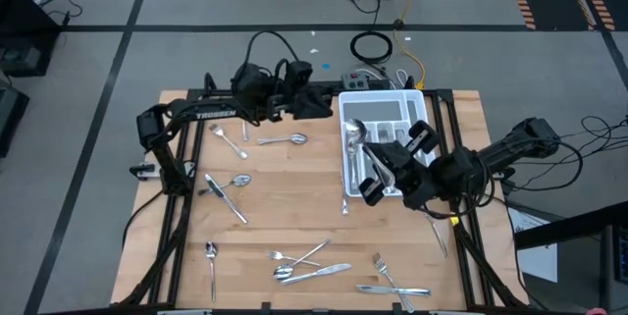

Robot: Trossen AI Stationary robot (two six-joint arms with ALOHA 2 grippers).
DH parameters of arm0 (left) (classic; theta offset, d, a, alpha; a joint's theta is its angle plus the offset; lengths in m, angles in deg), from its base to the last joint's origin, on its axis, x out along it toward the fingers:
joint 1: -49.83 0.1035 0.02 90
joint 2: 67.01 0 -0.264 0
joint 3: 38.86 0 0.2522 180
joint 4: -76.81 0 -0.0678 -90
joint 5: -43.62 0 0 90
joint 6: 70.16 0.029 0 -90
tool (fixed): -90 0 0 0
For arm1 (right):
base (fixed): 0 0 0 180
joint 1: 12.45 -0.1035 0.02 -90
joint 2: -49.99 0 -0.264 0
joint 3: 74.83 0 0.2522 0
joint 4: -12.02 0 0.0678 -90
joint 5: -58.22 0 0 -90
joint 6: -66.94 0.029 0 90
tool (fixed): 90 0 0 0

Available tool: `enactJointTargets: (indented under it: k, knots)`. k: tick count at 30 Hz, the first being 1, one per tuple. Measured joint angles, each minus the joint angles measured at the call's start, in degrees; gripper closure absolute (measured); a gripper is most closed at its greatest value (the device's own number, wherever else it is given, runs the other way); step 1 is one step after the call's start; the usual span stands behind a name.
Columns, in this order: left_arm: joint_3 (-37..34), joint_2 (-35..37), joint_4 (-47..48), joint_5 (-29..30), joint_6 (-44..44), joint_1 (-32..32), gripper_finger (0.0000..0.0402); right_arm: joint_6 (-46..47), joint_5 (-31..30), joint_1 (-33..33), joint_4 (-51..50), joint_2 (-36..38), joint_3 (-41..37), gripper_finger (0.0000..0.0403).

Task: Sort silverware
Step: Put the silver spoon into the white silverware tray

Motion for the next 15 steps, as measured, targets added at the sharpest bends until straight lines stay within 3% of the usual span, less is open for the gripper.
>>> enactJointTargets:
  k: [9, 15]
  knots:
    - [0.0, 0.0, 4.6, -2.3, 1.1, -2.0, 0.0214, 6.0, 0.4, 0.7, -4.5, 0.0, 0.0, 0.0403]
    - [0.0, 0.0, 9.1, 0.5, 2.0, -2.0, 0.0187, 9.9, 3.2, 1.2, -7.1, 0.0, 0.0, 0.0403]
